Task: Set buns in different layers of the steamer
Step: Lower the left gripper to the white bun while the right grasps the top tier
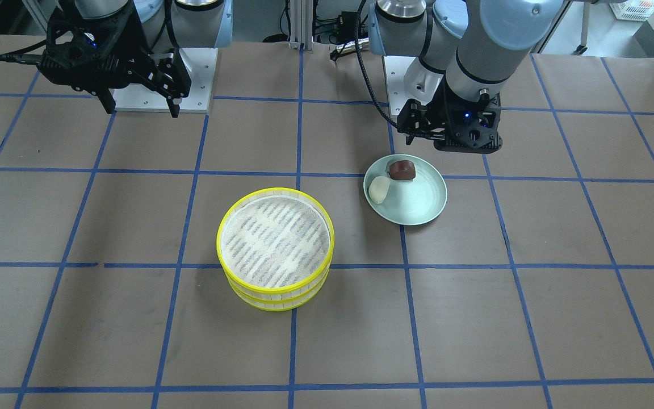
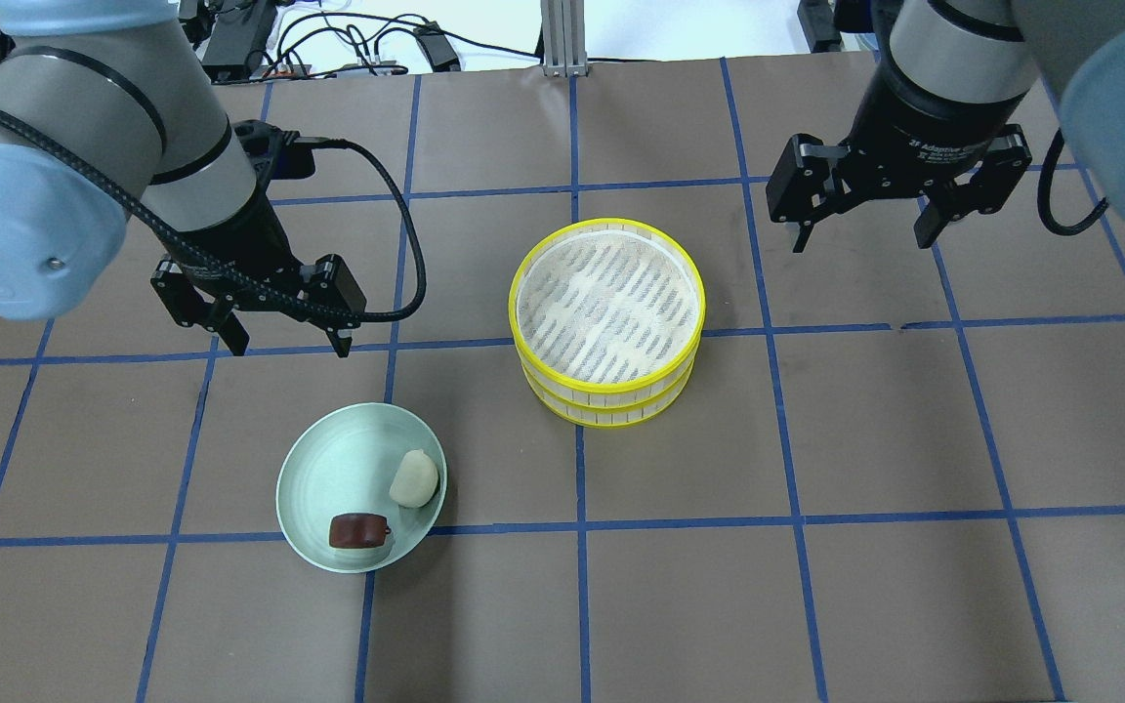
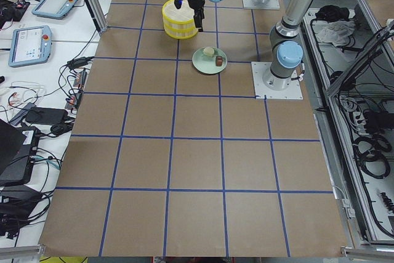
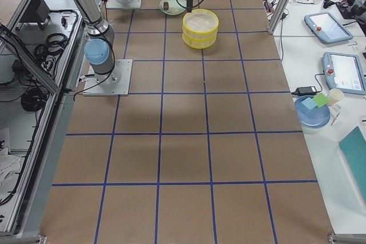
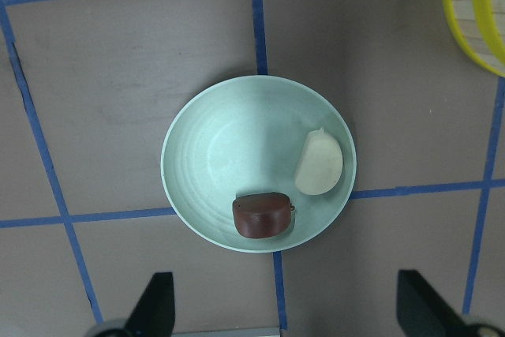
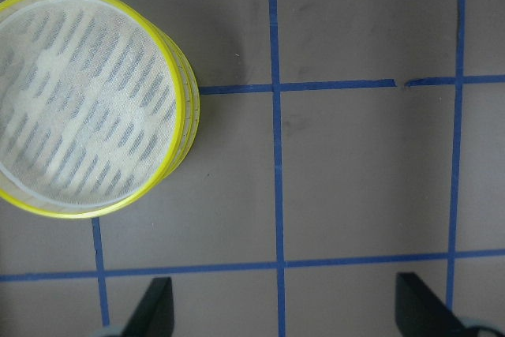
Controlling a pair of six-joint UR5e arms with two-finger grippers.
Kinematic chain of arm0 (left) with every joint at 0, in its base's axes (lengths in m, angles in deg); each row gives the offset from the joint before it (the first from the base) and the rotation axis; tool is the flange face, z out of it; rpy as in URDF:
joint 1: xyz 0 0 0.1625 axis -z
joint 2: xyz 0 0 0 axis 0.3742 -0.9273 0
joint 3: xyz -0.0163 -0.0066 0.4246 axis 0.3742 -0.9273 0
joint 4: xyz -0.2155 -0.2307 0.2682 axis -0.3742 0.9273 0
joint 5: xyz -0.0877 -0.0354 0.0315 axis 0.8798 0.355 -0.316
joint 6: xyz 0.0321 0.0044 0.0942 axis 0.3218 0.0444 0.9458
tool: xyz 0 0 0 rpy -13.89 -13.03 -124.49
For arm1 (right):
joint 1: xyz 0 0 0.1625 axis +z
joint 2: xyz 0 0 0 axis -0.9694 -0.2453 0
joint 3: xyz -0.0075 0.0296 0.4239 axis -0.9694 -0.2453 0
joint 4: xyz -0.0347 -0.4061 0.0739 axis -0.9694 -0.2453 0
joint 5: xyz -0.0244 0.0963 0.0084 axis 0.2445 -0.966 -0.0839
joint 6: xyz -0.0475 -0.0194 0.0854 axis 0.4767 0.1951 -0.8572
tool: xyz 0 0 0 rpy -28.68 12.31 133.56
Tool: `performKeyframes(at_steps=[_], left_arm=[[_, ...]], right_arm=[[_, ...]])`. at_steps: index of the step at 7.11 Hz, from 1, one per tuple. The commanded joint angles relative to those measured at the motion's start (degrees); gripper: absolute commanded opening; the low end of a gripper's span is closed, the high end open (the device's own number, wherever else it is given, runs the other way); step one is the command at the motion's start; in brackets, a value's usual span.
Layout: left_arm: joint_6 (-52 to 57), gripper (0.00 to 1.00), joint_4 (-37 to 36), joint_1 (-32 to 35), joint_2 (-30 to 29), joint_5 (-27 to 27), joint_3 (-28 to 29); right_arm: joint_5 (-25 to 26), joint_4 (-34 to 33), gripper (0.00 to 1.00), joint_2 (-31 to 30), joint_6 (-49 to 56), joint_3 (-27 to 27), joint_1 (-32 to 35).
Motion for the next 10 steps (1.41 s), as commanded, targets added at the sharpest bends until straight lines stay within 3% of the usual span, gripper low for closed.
performKeyframes(at_steps=[1, 2, 3, 4, 5, 7, 10], left_arm=[[3.0, 0.99, -0.9, 0.0, -2.8, 4.5, -3.0], [3.1, 0.98, -1.1, 0.2, -3.7, 6.1, -4.9], [3.6, 0.98, -1.1, 0.2, -5.0, 5.9, -6.8], [3.6, 0.98, -1.4, 0.2, -6.6, 6.0, -7.8], [3.6, 0.97, -3.1, 0.2, -8.7, 6.0, -8.0], [3.6, 0.93, -5.7, 0.2, -12.4, 6.2, -8.0], [3.6, 0.90, -6.4, 0.8, -16.0, 5.9, -9.2]], right_arm=[[-0.3, -10.1, 0.95, 11.5, -0.5, 0.1, 2.8], [0.0, -15.0, 0.93, 17.0, -0.6, 0.3, 4.1], [-0.3, -15.8, 0.93, 19.2, -0.7, 1.7, 4.2], [-0.3, -15.8, 0.89, 20.9, -0.8, 2.9, 4.2], [-0.8, -15.8, 0.78, 21.4, -0.8, 3.0, 4.3], [-4.0, -15.7, 0.73, 23.2, -0.7, 3.1, 4.3], [-3.7, -13.6, 0.13, 22.3, -0.7, 3.0, 4.1]])
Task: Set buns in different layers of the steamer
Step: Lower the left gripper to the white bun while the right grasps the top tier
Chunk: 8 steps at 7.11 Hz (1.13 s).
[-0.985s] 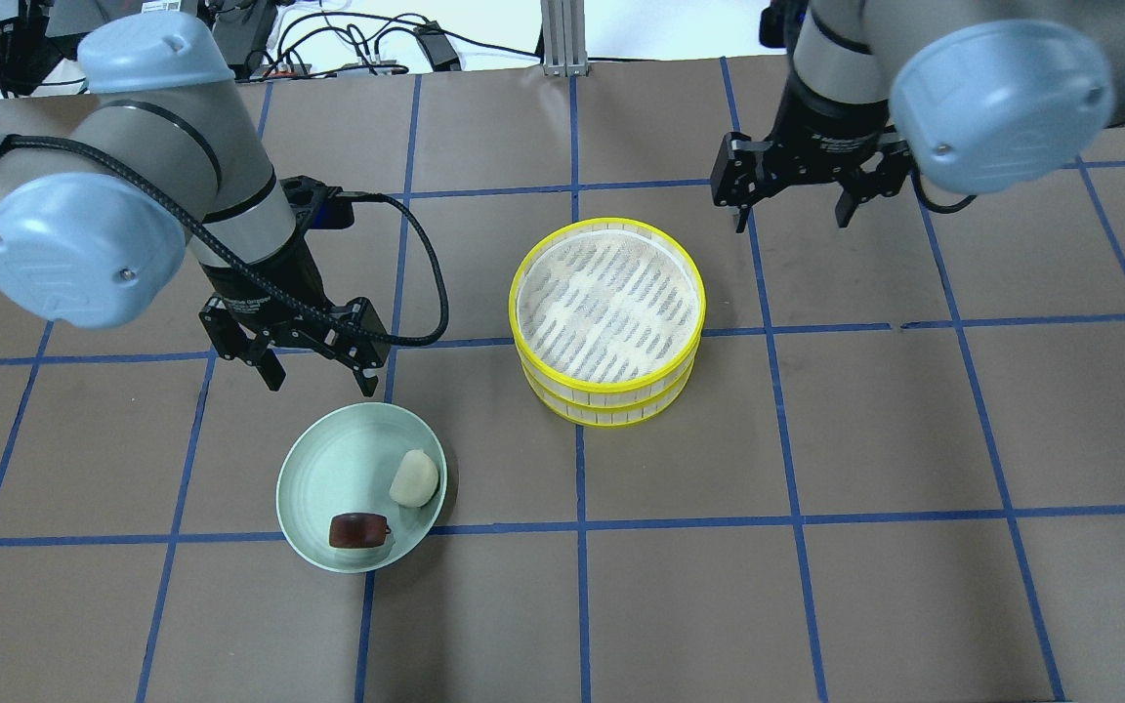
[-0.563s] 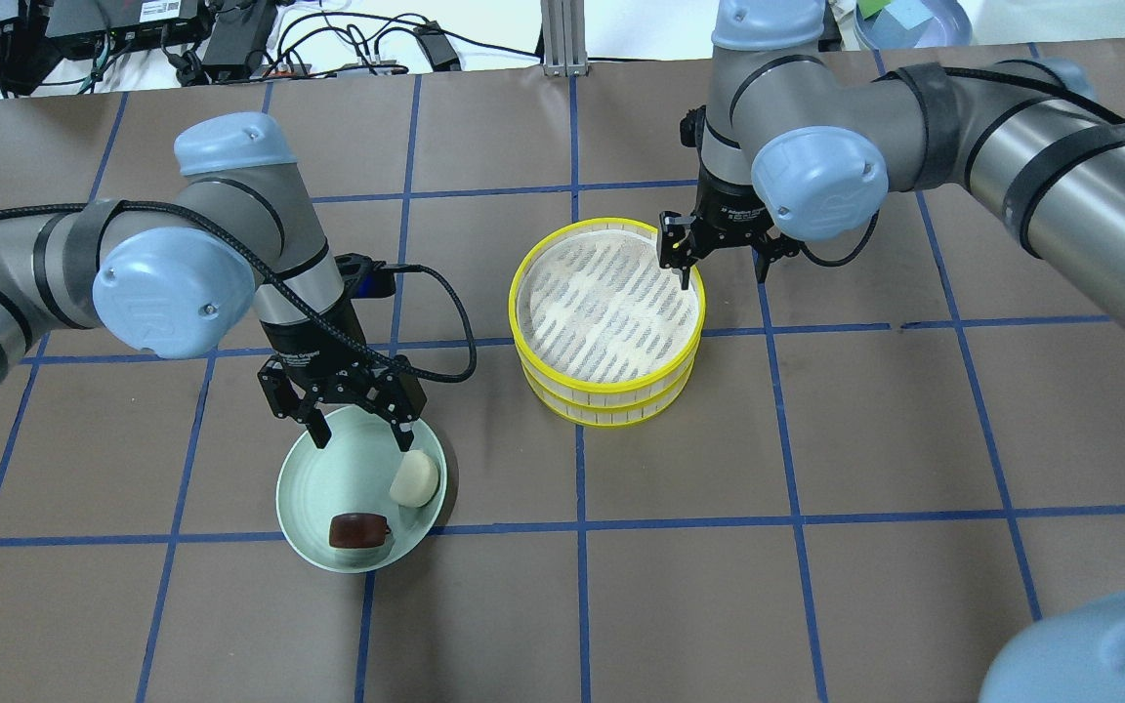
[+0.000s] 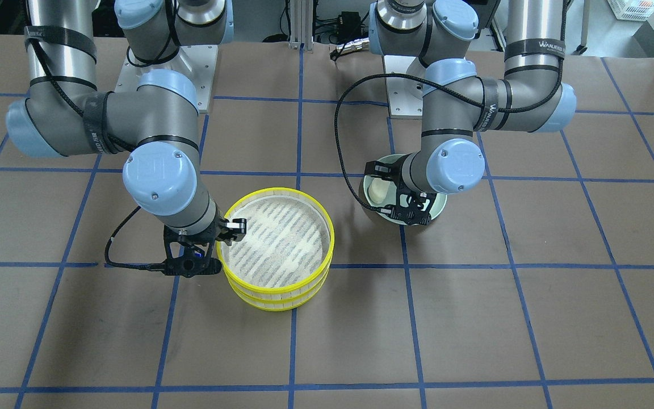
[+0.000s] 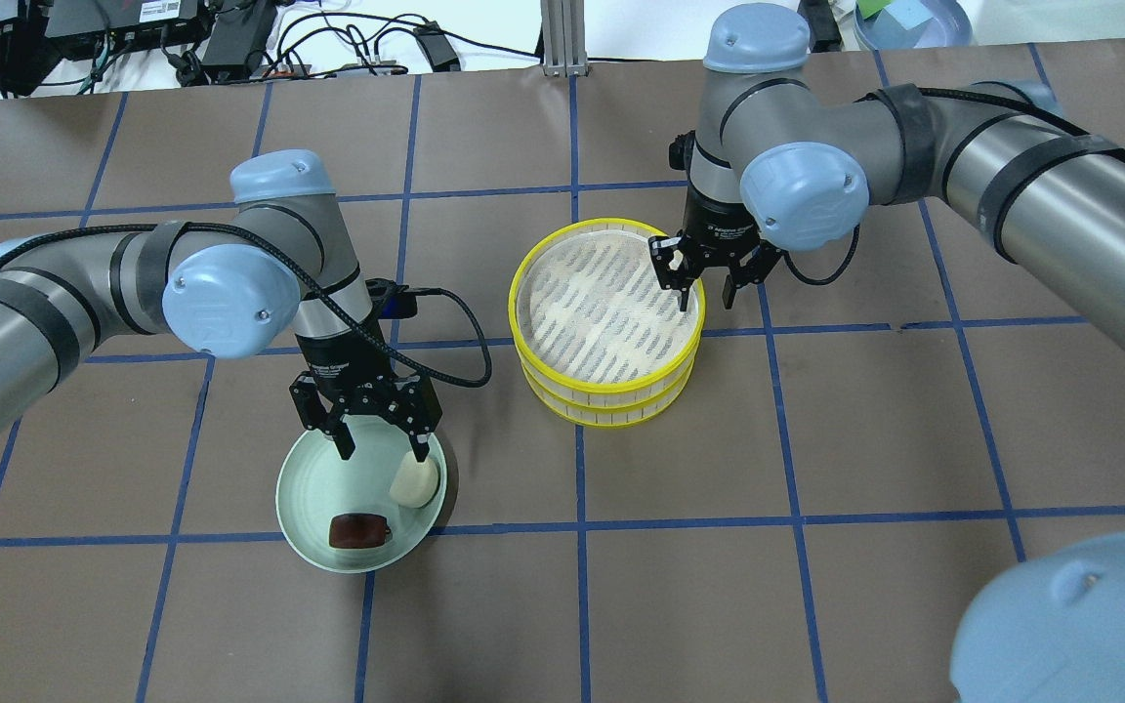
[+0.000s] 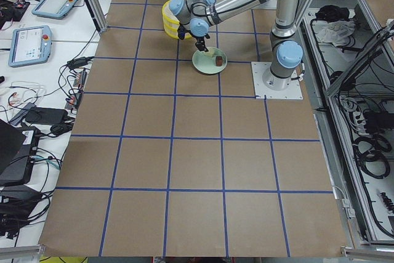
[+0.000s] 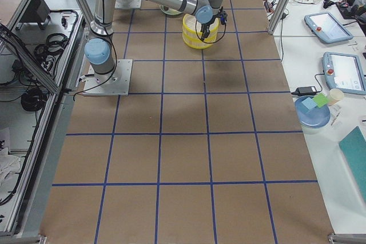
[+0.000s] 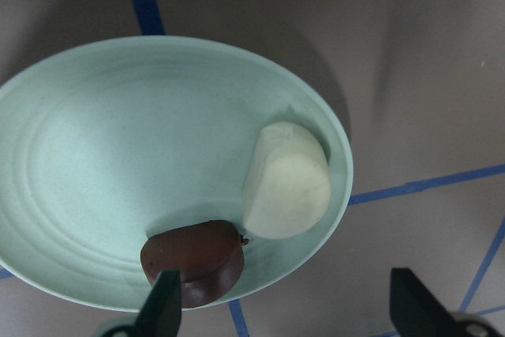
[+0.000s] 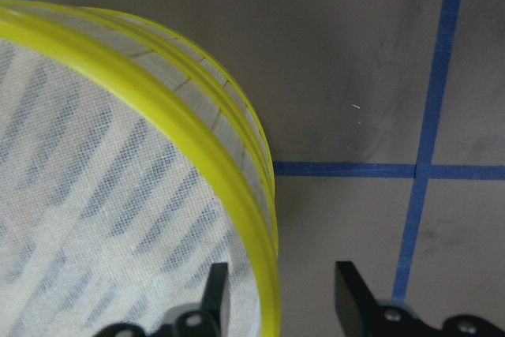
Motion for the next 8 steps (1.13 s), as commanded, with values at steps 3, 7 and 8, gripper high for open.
performKeyframes(at_steps=[3, 7, 8], left_arm=[[0.0, 0.87, -2.6, 0.1, -4.5, 0.3, -0.5], [-0.1, 0.59, -3.7, 0.1, -6.1, 0.5, -0.3], [0.0, 0.24, -3.6, 0.1, -6.1, 0.5, 0.3]], right_arm=[[0.2, 6.9, 0.00, -4.7, 0.3, -0.4, -0.9], [2.3, 21.3, 0.00, -18.0, 9.9, -1.9, -14.6], [2.7, 24.7, 0.00, -21.7, 11.3, -3.3, -16.6]])
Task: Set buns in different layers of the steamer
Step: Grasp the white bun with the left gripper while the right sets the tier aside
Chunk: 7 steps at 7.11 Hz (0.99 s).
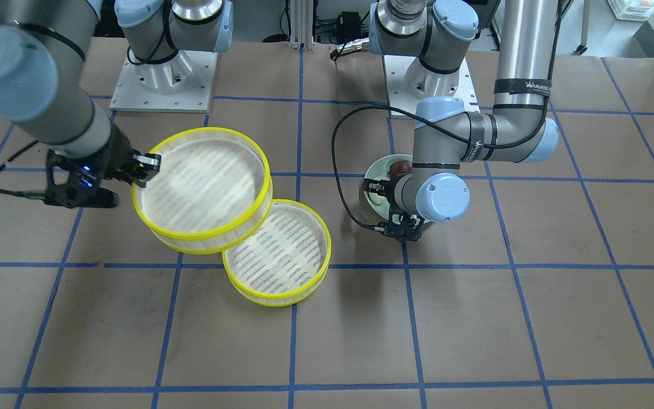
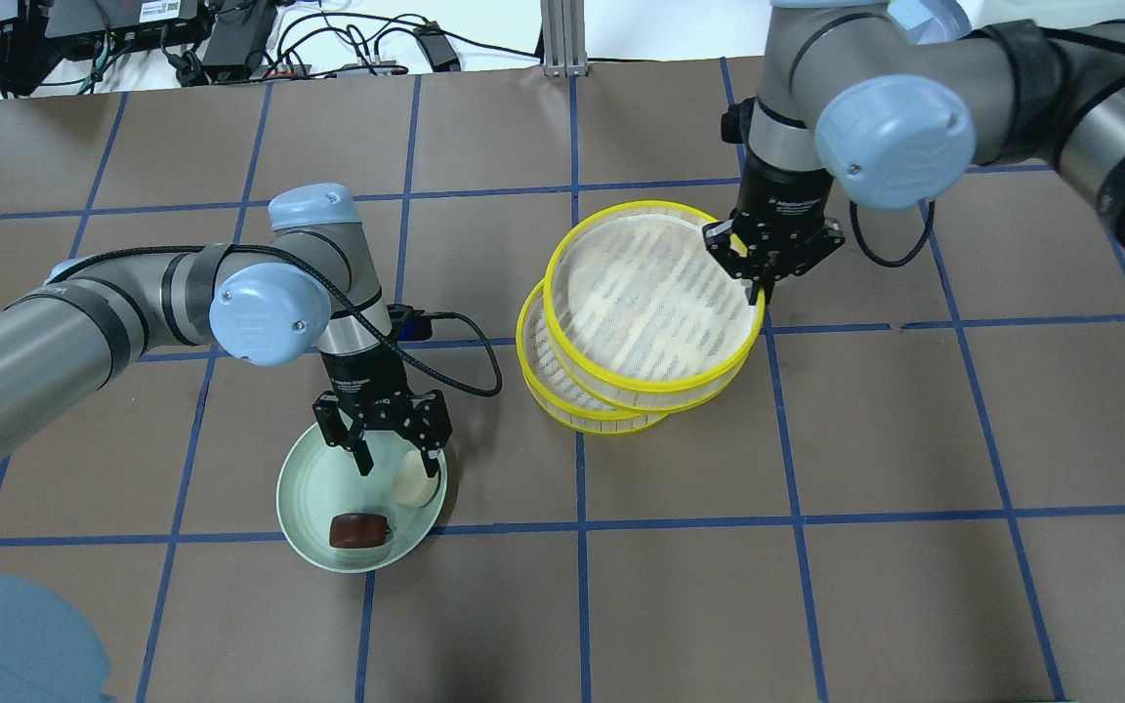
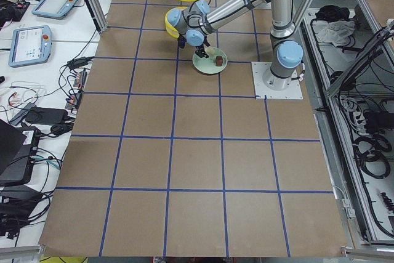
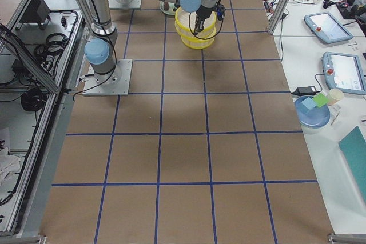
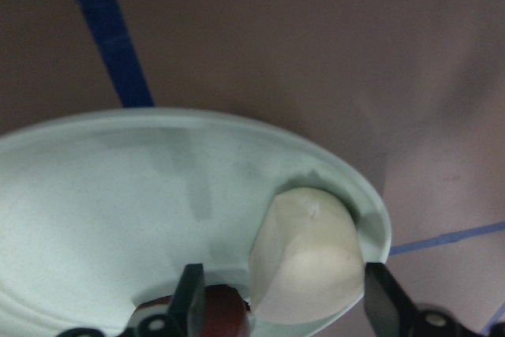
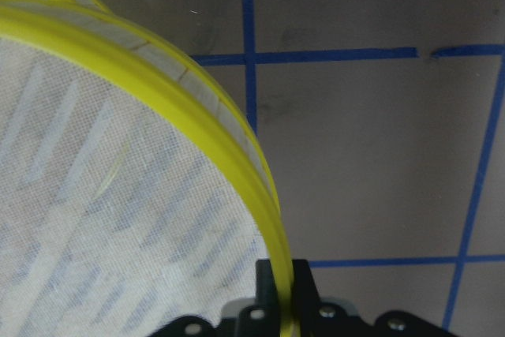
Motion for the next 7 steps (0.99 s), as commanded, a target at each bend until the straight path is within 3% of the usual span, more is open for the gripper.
performKeyframes(at_steps=[1, 2, 4, 7], left_arm=[[0.0, 0.06, 0.2, -0.1, -0.1, 0.1, 1.4], [0.0, 0.00, 0.4, -0.1, -0.1, -0.1, 1.8], [0.3, 0.00, 0.1, -0.1, 0.5, 0.2, 3.3], [-1.6, 0.00, 6.1, 0.1, 3.6, 0.0, 12.8]], right_arm=[[3.8, 5.0, 0.00, -7.3, 3.9, -1.8, -4.0], [3.6, 6.0, 0.00, -7.8, 4.2, -1.9, -3.9], [2.9, 7.6, 0.00, -7.8, 2.8, -1.9, -3.9], [3.5, 7.9, 0.00, -7.8, 2.7, -1.8, -3.8]])
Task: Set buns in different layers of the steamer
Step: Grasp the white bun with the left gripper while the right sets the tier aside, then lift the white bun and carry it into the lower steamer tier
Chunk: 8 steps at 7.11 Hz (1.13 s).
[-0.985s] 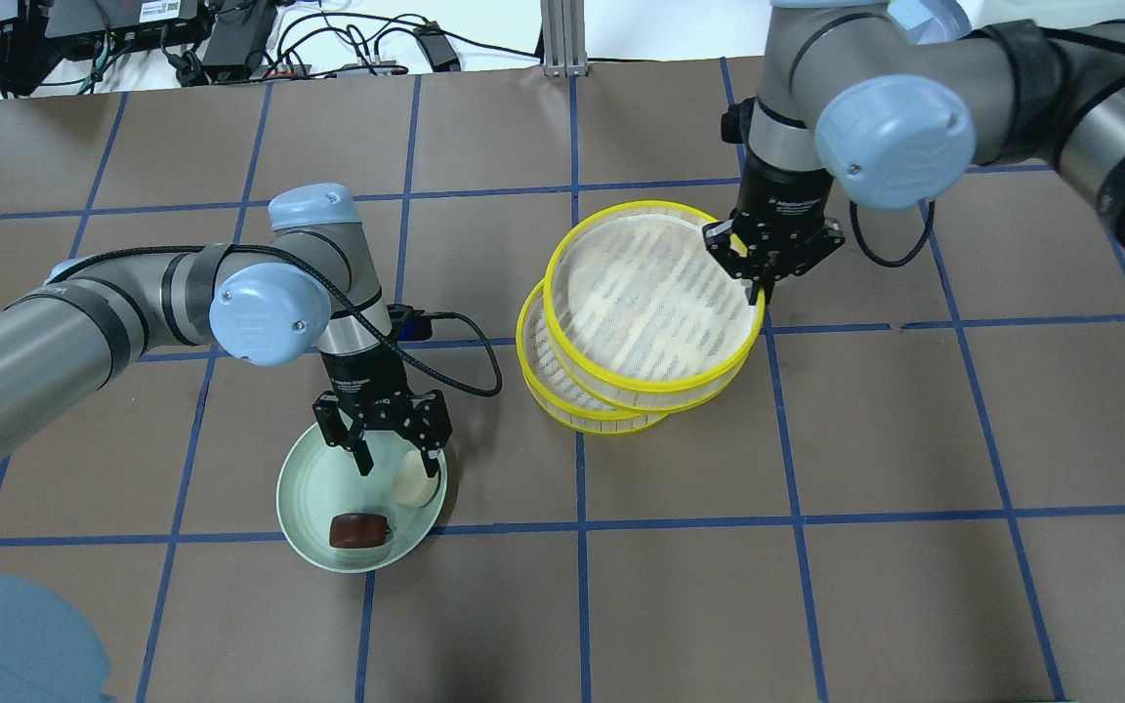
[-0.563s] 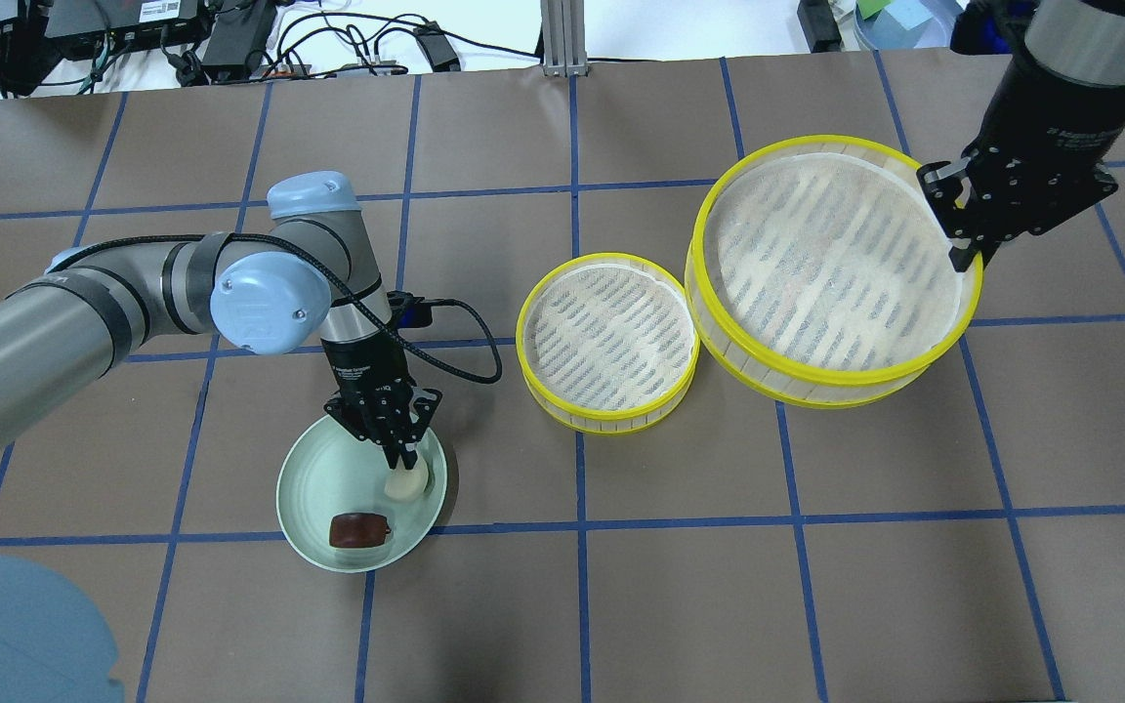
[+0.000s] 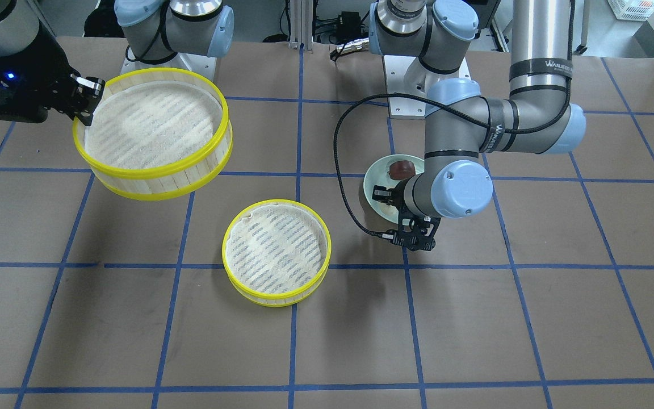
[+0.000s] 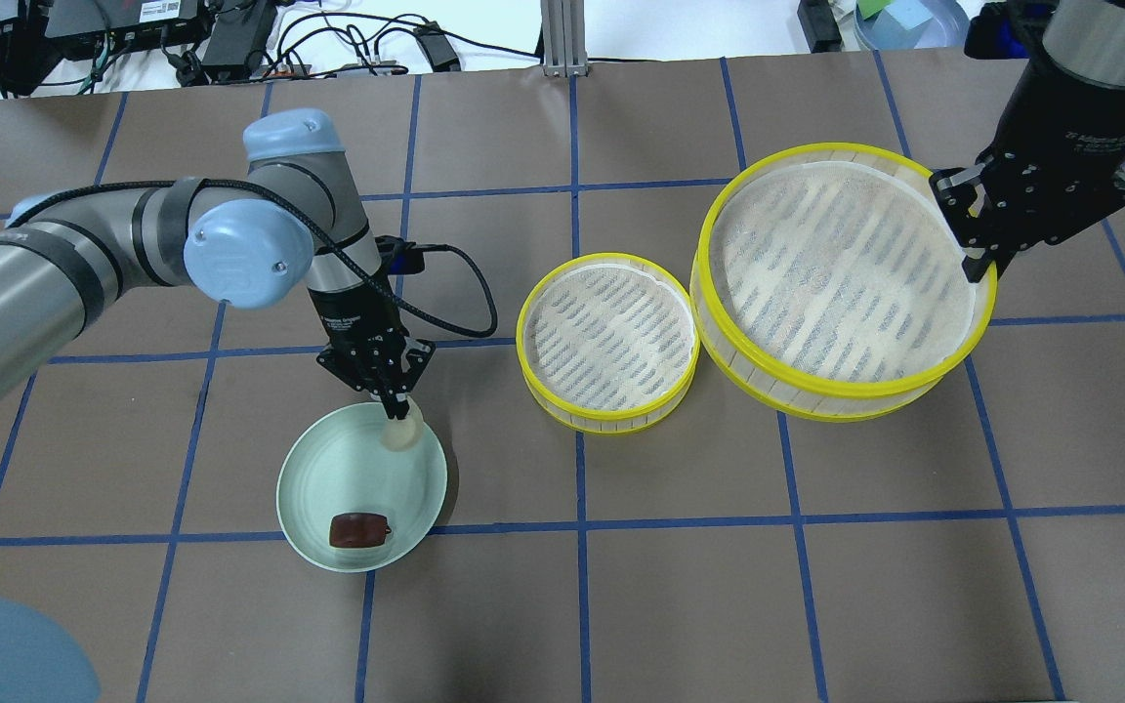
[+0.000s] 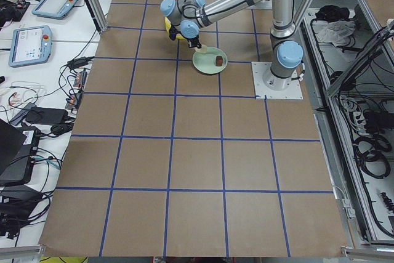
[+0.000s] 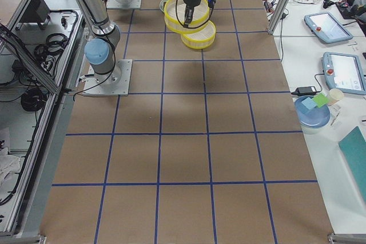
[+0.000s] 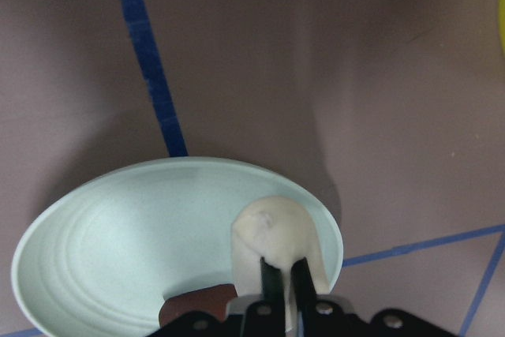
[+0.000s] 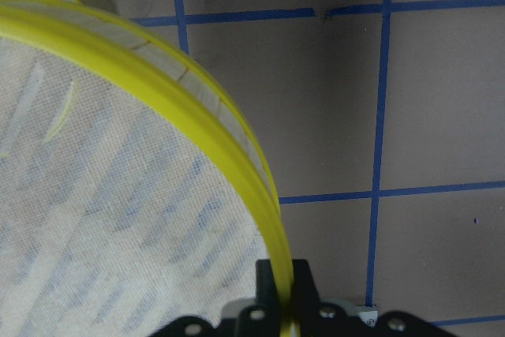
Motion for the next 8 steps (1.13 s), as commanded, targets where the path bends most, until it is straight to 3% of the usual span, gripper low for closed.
performKeyframes(at_steps=[1, 2, 4, 5, 6, 8], left_arm=[[-3.2, 0.00, 2.3, 0.0, 2.3, 2.9, 4.7], [-3.8, 0.00, 0.2, 0.0, 2.5, 5.4, 4.7], [-4.3, 0.00, -8.7, -0.1, 0.6, 16.8, 4.5], [-4.8, 0.00, -9.9, -0.1, 0.7, 18.1, 4.5], [-5.2, 0.00, -13.2, -0.1, 0.3, 27.4, 4.3], [-6.6, 0.00, -18.3, 0.2, -2.0, 30.7, 3.6]], right_arm=[[0.1, 0.2, 0.00, -0.1, 0.1, 0.0, 0.0], [0.1, 0.2, 0.00, -0.1, 0.1, 0.0, 0.0], [0.1, 0.7, 0.00, 0.0, 0.1, 0.0, 0.0], [0.1, 0.7, 0.00, 0.0, 0.1, 0.0, 0.0], [0.2, 0.8, 0.00, 0.0, 0.2, 0.0, 0.0], [0.2, 0.8, 0.00, 0.0, 0.3, 0.0, 0.0]])
